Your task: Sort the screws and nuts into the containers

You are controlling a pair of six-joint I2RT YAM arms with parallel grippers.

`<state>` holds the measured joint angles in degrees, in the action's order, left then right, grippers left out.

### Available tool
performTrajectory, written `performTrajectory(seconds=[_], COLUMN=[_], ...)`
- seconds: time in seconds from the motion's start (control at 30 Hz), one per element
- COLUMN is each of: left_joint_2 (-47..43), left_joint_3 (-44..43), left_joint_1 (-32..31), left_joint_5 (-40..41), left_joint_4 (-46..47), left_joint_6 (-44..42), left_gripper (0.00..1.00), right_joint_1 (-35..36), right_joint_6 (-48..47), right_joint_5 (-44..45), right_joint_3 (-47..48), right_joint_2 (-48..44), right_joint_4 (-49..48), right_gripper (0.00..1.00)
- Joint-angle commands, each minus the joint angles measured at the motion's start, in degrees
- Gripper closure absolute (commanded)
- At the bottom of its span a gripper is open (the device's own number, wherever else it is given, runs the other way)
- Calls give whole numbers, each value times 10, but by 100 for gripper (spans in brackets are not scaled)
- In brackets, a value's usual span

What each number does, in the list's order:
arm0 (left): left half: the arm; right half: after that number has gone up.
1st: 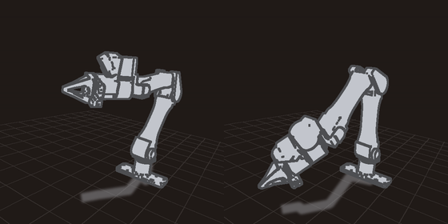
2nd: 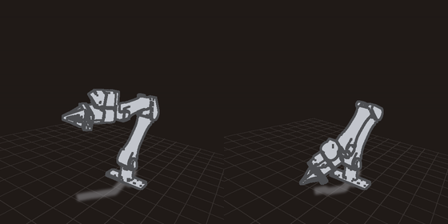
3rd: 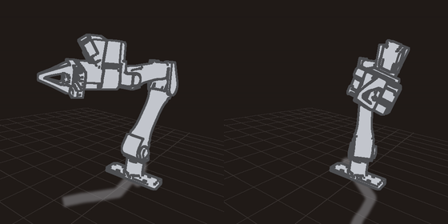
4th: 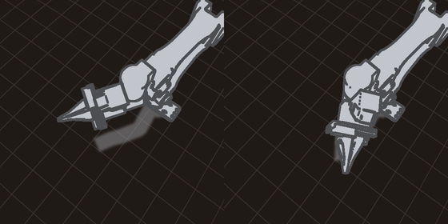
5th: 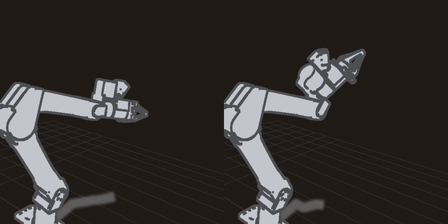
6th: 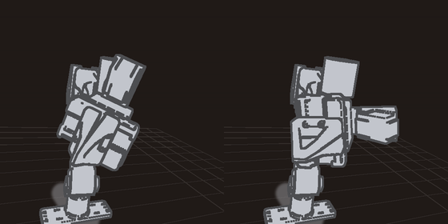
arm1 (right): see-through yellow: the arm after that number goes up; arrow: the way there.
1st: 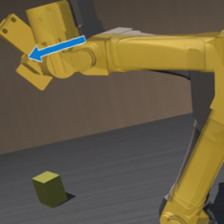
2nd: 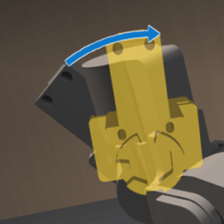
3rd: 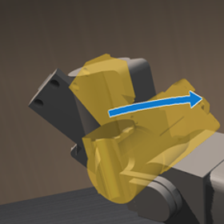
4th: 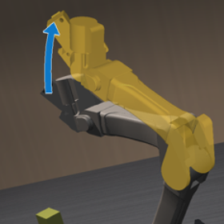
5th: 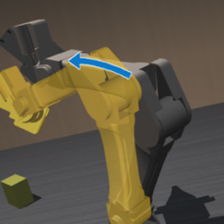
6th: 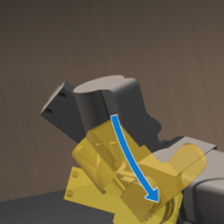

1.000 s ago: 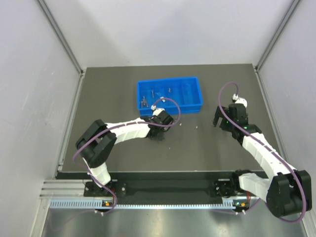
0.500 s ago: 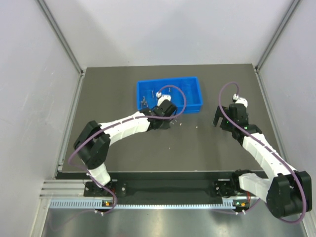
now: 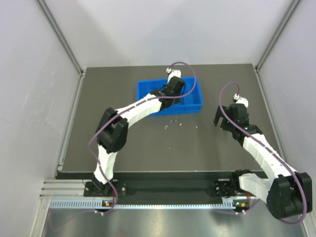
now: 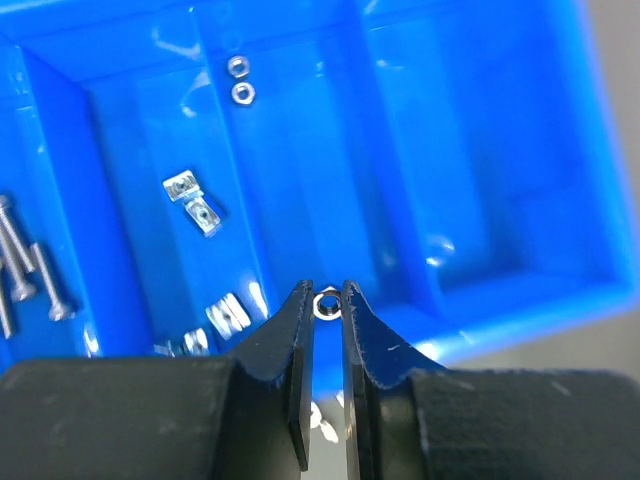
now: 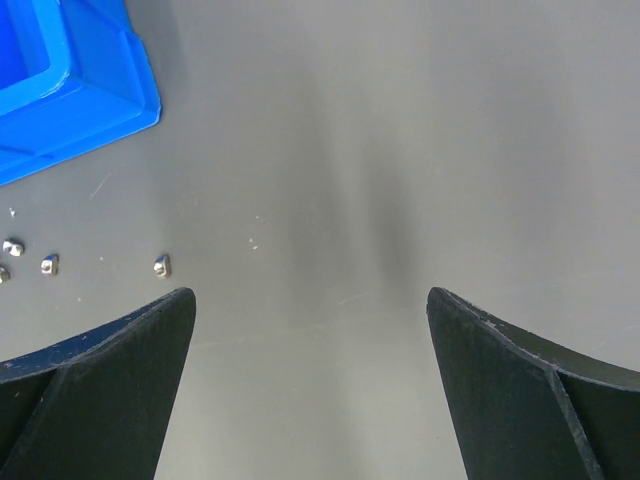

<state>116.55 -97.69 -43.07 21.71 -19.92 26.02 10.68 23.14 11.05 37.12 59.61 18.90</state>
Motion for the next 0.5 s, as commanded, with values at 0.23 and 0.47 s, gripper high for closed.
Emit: performTrajectory(seconds=[0.23,0.47], left_joint_2=[16,-88], left_joint_3=[-42,42], left_joint_1=[16,15], left_joint_5=[-1,-18], left_joint_4=[39,41], left_joint_6=[-32,-34], left_gripper=[66,57], right_joint_1=[-7,-7], right_joint_6=[-1,-2], right_joint_5=[12,7], right_joint_3=[6,5], right_joint_2=[-7,-17], right_joint_4=[-9,-10], right_gripper=[0,0])
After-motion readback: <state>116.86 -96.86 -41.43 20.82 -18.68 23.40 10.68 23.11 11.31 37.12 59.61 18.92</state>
